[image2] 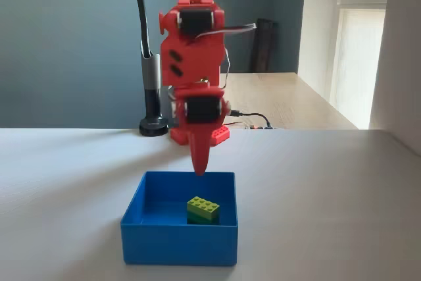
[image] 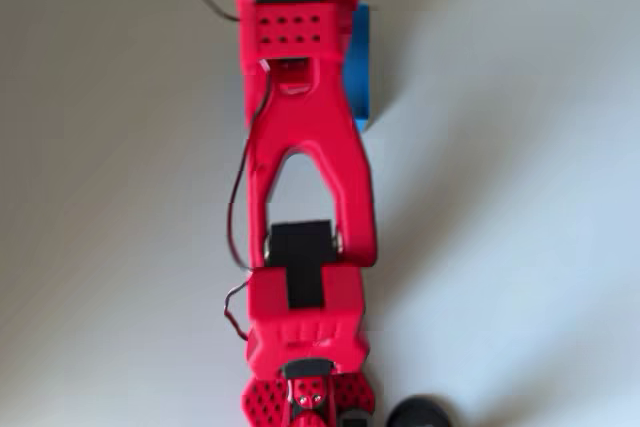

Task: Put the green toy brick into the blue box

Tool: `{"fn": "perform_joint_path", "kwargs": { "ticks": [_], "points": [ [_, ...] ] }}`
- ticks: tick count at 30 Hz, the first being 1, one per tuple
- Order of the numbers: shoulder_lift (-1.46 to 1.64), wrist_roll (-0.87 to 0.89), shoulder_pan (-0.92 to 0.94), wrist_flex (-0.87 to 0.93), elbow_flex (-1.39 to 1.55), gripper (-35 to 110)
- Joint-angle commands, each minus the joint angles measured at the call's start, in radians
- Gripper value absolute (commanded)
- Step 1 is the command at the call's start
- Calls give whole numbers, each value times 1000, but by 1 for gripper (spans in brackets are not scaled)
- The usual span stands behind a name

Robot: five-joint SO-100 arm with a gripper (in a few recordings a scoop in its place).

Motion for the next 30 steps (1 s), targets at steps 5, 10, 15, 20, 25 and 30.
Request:
{"fn": "perform_joint_path", "kwargs": {
  "ticks": [5,10,15,20,25,30],
  "points": [
    [445,69,-95,-104,186,0],
    [647,61,-97,-256,410,0],
    [873,40,-87,-396,706,0],
    [1109,37,-87,-460,994,0],
    [1345,29,-84,-479,1275,0],
    [1583,5,-55,-518,1543,0]
  ]
}}
